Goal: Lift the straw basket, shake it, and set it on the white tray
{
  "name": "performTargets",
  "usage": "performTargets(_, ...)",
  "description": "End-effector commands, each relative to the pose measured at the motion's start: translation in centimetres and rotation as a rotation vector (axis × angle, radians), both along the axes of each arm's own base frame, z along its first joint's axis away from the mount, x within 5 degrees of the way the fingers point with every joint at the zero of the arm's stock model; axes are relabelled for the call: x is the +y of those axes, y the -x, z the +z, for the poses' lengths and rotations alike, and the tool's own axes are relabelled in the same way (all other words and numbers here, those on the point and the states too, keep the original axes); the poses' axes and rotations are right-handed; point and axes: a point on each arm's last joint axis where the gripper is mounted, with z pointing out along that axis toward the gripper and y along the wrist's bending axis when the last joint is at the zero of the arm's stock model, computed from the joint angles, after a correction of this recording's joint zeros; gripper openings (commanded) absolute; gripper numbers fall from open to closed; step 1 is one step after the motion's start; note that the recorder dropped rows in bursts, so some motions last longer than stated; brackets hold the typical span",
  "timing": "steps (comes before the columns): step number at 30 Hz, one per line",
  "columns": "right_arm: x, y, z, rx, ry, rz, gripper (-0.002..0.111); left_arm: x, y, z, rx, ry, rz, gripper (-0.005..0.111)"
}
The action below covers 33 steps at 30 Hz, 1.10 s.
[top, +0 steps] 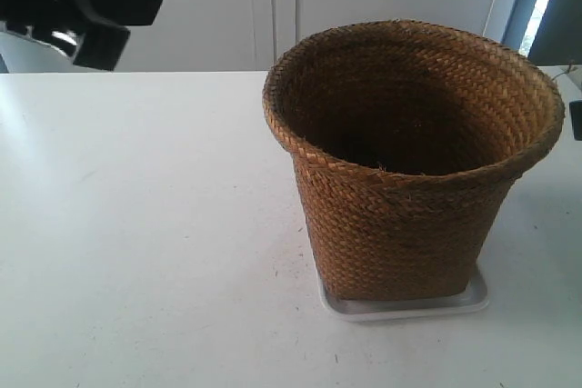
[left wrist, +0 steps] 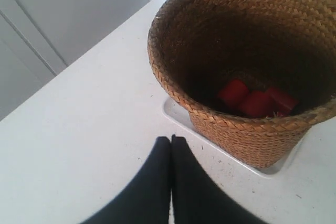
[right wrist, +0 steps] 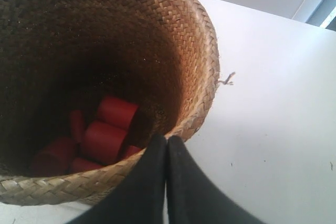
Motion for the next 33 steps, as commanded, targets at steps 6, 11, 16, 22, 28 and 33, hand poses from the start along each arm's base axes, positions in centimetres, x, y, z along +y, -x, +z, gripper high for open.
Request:
performTargets(6, -0.1, 0.1, -0.1, -0.009, -0.004, -0.011, 0.0, 3.7, 2.8, -1.9, 0.015, 0.032, 0.094, 0.0)
performTargets(11, -0.1, 0.1, -0.1, -0.009, -0.004, -0.011, 0.0, 5.9, 3.4, -3.6, -0.046, 0.083, 0.202, 0.0)
performTargets(16, -0.1, 0.1, -0.1, -0.011, -0.004, -0.011, 0.0, 8.1, 4.7, -8.2, -0.069, 0.086, 0.32, 0.0)
performTargets(22, -0.1, 0.1, -0.1, -0.011, -0.004, -0.011, 0.0, 10.2, 7.3, -14.5, -0.107, 0.186, 0.472, 0.0)
performTargets(28, -0.1, 0.1, -0.1, -0.011, -0.004, -0.011, 0.0, 10.9, 9.7, -18.7, -0.125, 0.245, 0.522, 0.0)
performTargets(33, -0.1, 0.1, -0.1, -0.011, -0.004, -0.011, 0.0, 11.0, 10.8, -20.7, -0.145, 0.253, 0.519, 0.0)
